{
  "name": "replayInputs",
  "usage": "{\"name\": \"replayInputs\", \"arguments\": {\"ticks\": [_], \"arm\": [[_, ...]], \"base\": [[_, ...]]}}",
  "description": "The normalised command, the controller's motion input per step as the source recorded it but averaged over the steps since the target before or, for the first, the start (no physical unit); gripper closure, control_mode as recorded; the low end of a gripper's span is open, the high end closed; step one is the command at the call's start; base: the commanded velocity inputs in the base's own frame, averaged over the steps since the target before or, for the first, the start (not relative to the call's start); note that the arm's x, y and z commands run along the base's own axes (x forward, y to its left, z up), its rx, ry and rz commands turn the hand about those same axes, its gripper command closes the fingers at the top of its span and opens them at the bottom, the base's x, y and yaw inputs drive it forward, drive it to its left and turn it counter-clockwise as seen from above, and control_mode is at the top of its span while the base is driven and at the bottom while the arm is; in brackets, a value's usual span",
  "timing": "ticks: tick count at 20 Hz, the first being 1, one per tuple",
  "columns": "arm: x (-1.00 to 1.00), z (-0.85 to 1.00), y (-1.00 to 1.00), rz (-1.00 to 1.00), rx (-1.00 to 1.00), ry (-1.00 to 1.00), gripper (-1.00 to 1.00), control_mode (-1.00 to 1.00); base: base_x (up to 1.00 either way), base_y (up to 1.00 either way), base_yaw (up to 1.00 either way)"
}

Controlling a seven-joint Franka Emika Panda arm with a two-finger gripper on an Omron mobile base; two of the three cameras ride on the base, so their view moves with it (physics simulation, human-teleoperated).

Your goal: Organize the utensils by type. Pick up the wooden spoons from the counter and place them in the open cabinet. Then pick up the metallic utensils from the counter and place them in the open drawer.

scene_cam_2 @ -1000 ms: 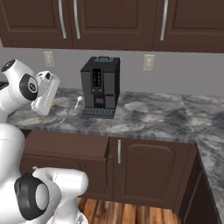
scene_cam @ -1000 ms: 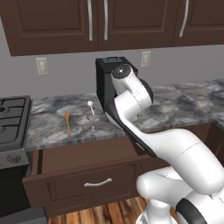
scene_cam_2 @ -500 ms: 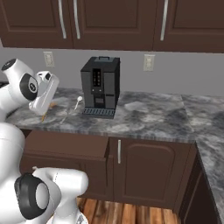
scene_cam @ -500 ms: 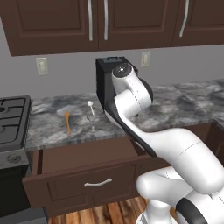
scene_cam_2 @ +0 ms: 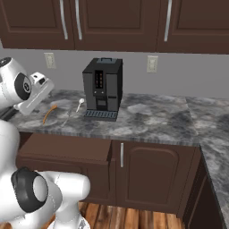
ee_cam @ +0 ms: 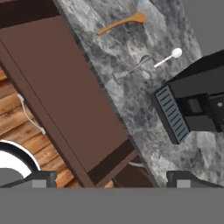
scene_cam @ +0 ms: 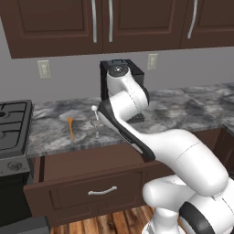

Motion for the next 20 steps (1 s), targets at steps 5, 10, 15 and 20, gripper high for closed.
{"name": "replayInputs", "arguments": {"ticks": [5,10,15,20], "arm": [[0.04,-0.10,0.57,-0.40,0.28,0.02,-1.00,-1.00],[0.09,-0.28,0.49,-0.42,0.33,0.00,-1.00,-1.00],[0.28,-0.43,0.47,-0.41,0.22,0.04,-1.00,-1.00],[0.42,-0.38,0.22,-0.24,0.05,0.13,-1.00,-1.00]], "base": [[0.00,0.00,0.00],[0.00,0.00,0.00],[0.00,0.00,0.00],[0.00,0.00,0.00]]}}
